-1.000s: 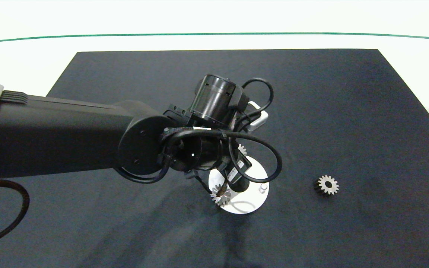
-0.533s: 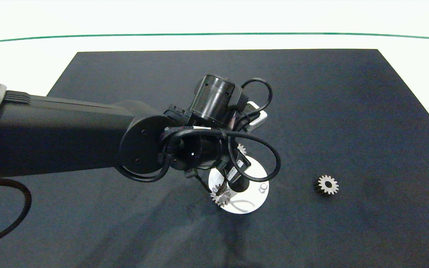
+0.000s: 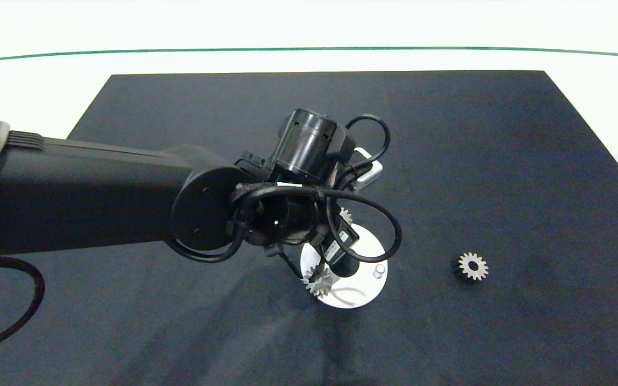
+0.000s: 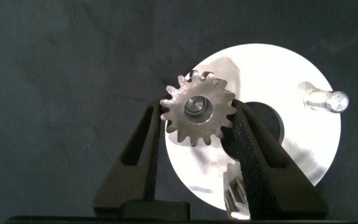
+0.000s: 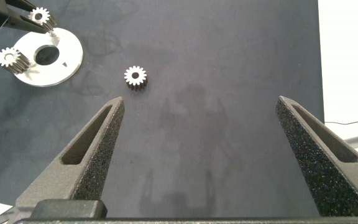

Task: Install three planetary gears onto the carrier pins

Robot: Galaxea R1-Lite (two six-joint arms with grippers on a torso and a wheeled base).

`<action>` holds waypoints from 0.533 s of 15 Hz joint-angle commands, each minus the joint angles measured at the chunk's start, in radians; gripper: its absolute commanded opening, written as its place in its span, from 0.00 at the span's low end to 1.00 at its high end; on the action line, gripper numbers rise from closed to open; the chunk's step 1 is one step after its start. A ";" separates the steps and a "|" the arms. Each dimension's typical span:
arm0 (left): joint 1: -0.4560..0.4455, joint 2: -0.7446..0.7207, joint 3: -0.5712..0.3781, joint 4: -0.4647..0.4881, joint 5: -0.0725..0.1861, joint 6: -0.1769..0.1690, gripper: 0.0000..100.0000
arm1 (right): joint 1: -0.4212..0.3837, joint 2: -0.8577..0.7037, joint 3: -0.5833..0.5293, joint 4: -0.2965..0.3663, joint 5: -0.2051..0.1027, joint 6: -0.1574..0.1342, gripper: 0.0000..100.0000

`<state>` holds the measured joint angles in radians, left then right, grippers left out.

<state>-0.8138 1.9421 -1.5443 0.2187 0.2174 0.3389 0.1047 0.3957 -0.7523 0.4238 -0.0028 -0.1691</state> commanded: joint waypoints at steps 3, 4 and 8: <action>-0.001 0.000 -0.005 0.001 0.002 -0.001 0.04 | 0.000 0.002 -0.001 0.003 0.000 -0.001 1.00; -0.001 0.003 -0.007 0.001 0.002 -0.001 0.04 | 0.001 0.000 -0.001 0.003 0.000 -0.001 1.00; -0.002 0.006 0.000 -0.001 0.000 -0.001 0.04 | 0.001 0.000 0.001 0.003 0.000 -0.001 1.00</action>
<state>-0.8177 1.9460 -1.5474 0.2179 0.2168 0.3353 0.1047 0.3957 -0.7523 0.4238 -0.0032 -0.1691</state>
